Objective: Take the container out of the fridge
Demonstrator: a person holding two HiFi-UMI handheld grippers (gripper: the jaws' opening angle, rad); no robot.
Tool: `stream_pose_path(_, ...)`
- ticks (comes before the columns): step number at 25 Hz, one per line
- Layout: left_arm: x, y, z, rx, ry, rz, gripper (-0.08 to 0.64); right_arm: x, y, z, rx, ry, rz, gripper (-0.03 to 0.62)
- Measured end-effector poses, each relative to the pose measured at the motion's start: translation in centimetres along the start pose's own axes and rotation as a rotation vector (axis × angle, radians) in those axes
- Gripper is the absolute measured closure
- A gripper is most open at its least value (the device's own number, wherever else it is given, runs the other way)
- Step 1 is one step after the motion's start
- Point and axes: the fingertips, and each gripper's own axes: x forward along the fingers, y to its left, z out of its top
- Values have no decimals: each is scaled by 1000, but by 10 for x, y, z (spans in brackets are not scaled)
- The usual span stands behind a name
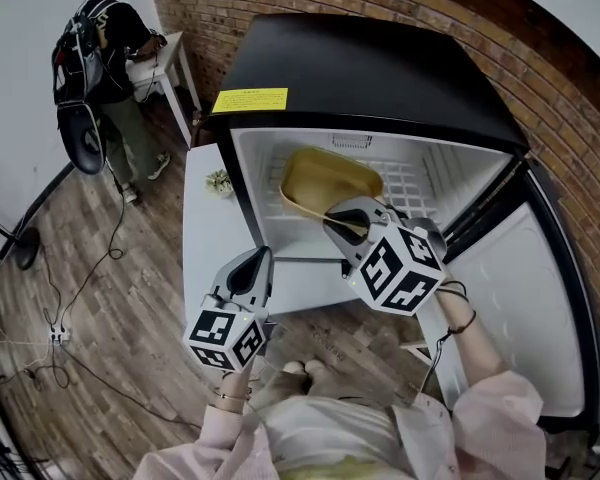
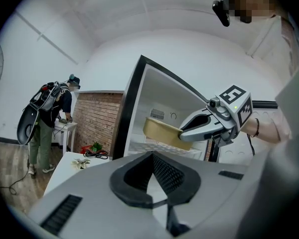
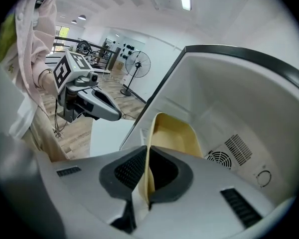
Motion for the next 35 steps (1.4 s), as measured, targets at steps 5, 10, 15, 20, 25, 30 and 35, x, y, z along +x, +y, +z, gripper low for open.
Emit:
stream_pose_path(5, -7, -3, -2, 18, 2, -9, 568, -14, 9, -4, 28, -19, -44, 569)
stream_pose_path(10, -14, -8, -9, 31, 16, -15, 568, -26, 21, -10, 63, -33, -78, 569)
stream_pose_path(15, -21, -11, -17, 30, 22, -14, 568, -37, 33, -18, 104, -39, -114, 568)
stream_pose_path(20, -26, -14, -25, 32, 35, -19, 568, -46, 55, -24, 144, -50, -128, 569)
stream_pose_path(25, -29, -19, -35, 32, 58, -26, 568, -55, 73, -37, 191, -58, -140, 569)
stream_pose_path(30, -30, -24, -45, 35, 75, -38, 568, -60, 93, -51, 230, -51, -125, 569)
stream_pose_path(35, -33, -27, -54, 33, 90, -41, 568, -62, 111, -64, 226, -59, -123, 568)
